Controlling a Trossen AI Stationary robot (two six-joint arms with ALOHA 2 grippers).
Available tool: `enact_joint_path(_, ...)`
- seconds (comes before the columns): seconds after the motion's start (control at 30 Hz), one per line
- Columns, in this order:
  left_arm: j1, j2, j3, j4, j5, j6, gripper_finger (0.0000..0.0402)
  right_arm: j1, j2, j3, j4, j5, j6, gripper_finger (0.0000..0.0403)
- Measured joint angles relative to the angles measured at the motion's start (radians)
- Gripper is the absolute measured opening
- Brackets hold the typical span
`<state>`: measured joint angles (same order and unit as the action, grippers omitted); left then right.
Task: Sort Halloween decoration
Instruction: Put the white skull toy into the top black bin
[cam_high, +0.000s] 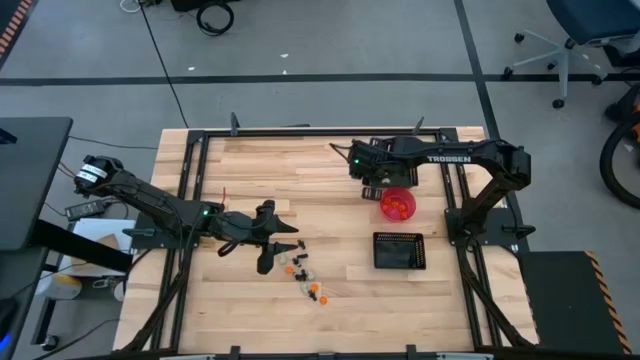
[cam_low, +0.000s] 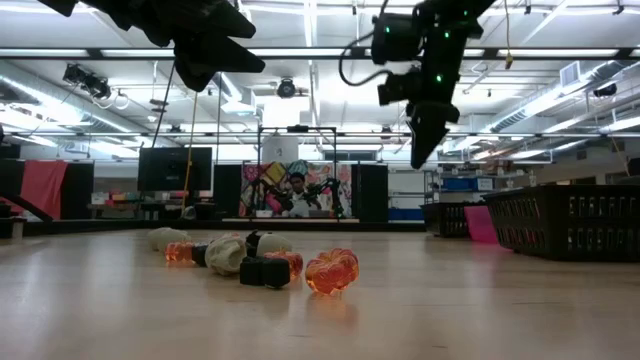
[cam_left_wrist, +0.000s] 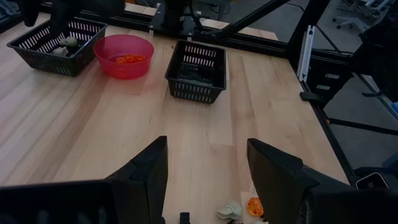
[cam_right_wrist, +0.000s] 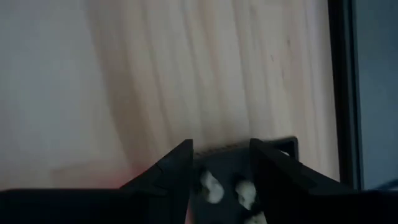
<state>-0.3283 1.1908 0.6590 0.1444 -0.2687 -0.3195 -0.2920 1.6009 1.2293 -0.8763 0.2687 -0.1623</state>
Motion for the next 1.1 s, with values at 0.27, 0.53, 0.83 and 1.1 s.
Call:
enact_joint_path(0.27, 0.001, 0.000, 0.000, 0.014, 0.000, 0.001, 0.0192, 0.109, 0.000, 0.027, 0.040, -0.037, 0.065, 0.0160)
enact_joint_path(0.53, 0.002, 0.000, 0.000, 0.020, 0.000, 0.001, 0.0192, 0.215, 0.000, 0.027, 0.161, -0.062, 0.107, 0.0160)
enact_joint_path(0.83, 0.002, 0.000, 0.000, 0.020, -0.026, 0.001, 0.0192, 0.350, 0.000, 0.027, 0.268, -0.064, 0.159, 0.0160)
enact_joint_path(1.1, 0.002, 0.000, 0.000, 0.019, -0.044, 0.001, 0.0192, 0.444, 0.007, 0.028, 0.331, -0.062, 0.209, 0.0160)
